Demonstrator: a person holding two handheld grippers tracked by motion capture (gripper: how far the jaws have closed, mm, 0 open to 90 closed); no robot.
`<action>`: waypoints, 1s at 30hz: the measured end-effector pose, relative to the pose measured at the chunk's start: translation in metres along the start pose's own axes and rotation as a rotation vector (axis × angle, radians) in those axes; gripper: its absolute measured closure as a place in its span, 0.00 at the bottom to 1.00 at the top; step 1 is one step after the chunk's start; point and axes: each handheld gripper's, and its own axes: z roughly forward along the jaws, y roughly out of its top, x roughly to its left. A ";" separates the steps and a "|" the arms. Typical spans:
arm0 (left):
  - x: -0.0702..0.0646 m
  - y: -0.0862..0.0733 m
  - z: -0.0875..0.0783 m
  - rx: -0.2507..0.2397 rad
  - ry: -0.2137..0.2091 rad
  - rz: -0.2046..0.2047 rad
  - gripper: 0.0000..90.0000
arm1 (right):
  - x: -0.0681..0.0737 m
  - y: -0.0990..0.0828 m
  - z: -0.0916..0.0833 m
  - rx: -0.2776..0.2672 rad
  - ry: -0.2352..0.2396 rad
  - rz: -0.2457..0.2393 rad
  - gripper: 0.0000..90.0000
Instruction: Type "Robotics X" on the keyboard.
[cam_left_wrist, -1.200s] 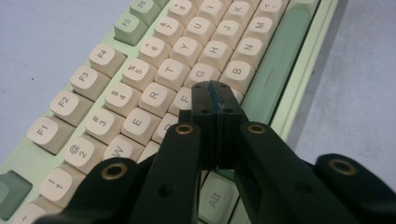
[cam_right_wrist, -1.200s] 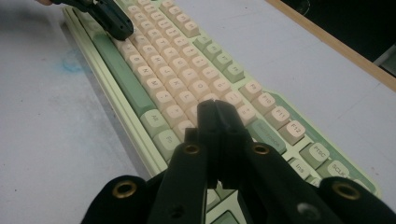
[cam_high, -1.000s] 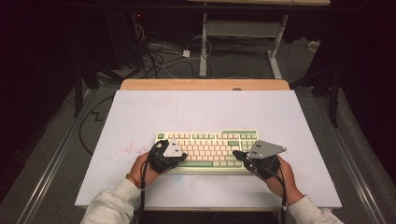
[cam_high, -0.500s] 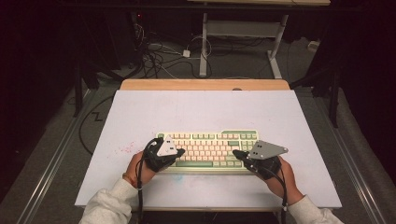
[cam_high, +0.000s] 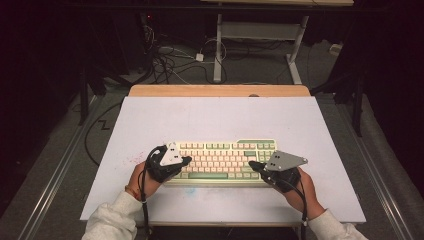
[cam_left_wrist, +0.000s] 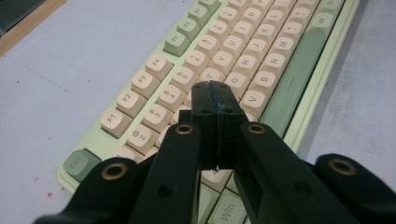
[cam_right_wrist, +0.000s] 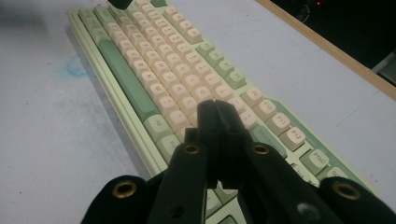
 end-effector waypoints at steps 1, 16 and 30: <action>0.001 -0.001 0.000 0.001 -0.001 -0.002 0.97 | 0.000 0.000 0.000 -0.001 0.000 0.000 1.00; 0.005 -0.004 0.012 0.033 -0.018 -0.018 0.97 | 0.001 0.000 0.003 0.012 0.009 -0.002 1.00; 0.007 -0.007 0.018 0.055 -0.023 -0.026 0.97 | 0.001 -0.001 0.003 0.015 0.012 -0.002 1.00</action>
